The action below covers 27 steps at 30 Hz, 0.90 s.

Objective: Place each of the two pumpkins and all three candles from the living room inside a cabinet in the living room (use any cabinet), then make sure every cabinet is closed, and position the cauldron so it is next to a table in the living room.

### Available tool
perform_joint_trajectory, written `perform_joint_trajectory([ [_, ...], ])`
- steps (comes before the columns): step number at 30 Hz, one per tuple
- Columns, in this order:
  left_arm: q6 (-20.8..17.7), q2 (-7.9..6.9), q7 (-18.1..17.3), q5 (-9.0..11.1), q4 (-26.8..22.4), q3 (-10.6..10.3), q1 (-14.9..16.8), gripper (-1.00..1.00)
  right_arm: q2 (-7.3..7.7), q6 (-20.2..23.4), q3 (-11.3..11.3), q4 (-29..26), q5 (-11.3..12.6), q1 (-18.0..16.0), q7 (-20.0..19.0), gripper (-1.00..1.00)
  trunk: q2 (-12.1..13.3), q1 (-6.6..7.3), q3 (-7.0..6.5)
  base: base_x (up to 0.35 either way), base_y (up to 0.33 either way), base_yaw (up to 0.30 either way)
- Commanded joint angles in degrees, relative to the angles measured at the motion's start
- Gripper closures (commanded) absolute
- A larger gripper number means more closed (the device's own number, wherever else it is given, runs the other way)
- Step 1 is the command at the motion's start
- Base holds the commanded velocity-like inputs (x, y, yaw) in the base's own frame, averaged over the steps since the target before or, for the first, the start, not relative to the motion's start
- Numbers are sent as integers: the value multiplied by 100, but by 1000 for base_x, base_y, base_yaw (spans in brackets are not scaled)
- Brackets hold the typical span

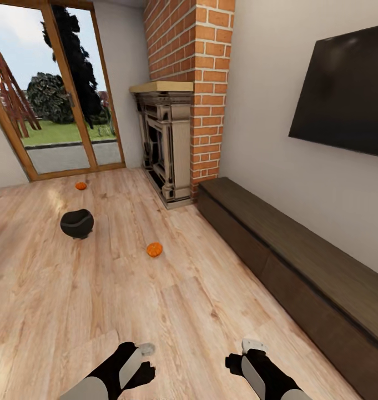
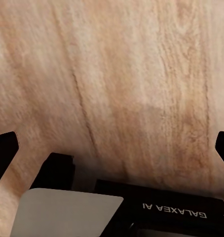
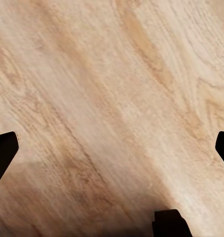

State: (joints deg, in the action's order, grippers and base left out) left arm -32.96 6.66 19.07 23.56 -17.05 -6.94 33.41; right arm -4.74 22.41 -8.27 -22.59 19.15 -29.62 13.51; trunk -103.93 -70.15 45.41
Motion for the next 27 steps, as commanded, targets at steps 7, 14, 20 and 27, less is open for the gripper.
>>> perform_joint_trajectory([
  [7, 3, -4, 0, -1, -5, 3, -1, -100, 0, 0, -2, 0, 1, 0, 1, -100, 0, 0, 0, 0, 0, 290],
  [14, 8, -7, 0, -1, -8, 17, 0, -100, 0, 1, 0, 0, 1, 0, -3, -100, 0, 0, 0, 0, 0, 291],
  [20, 9, -13, 0, -1, -9, 18, 2, -100, 0, 0, 1, 0, 1, 0, -5, -100, 0, 0, 0, 0, 0, 291],
  [27, 420, -304, 22, -10, -7, 22, 7, -100, 7, 2, 1, 0, 1, 0, -5, -100, 0, 0, 0, 0, 0, 291],
])
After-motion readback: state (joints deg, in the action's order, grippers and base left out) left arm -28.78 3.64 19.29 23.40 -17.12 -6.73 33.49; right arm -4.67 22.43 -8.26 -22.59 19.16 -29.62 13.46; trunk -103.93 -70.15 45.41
